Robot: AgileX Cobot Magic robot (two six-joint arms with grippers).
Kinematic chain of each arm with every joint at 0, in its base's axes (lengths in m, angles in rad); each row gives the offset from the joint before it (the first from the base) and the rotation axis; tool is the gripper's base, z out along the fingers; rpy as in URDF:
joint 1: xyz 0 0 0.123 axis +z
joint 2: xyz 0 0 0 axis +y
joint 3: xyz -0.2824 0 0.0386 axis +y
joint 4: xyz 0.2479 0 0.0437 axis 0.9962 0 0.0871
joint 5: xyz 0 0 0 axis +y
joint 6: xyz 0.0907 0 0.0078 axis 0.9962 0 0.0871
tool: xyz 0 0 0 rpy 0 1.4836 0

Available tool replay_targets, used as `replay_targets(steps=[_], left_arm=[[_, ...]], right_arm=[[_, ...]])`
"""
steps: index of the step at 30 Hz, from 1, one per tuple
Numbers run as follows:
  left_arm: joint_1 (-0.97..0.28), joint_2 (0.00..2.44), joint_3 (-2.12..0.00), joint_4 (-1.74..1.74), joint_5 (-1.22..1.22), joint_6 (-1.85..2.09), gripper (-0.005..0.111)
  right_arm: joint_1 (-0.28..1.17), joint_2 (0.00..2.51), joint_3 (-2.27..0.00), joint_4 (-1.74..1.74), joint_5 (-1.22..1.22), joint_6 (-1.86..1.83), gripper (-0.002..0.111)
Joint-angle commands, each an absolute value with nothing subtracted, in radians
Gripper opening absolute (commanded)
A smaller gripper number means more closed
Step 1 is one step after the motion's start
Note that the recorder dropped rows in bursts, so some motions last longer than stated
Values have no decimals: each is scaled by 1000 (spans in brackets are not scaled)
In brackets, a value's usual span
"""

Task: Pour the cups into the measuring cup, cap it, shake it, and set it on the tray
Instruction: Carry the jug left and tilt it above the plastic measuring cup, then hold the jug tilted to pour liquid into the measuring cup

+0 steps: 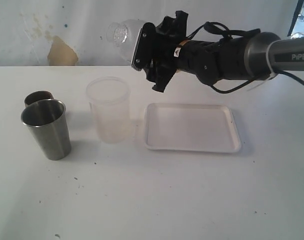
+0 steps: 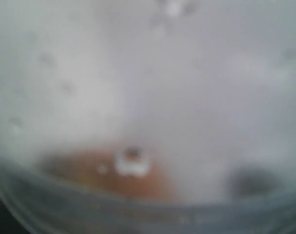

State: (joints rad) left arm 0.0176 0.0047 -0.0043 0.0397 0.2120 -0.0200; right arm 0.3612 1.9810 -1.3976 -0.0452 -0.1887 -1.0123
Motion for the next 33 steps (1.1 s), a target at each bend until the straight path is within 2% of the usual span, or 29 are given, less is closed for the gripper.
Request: replay_targets(steps=[1, 17, 33], left_arm=[[16, 0, 0, 31, 204, -21, 0], [16, 0, 0, 31, 204, -21, 0], [16, 0, 0, 31, 204, -21, 0]], right_arm=[[357, 2005, -1442, -38, -228, -1123, 0], [329, 2036, -1495, -36, -236, -1357, 0], [329, 2093, -1524, 5, -234, -1427, 0]])
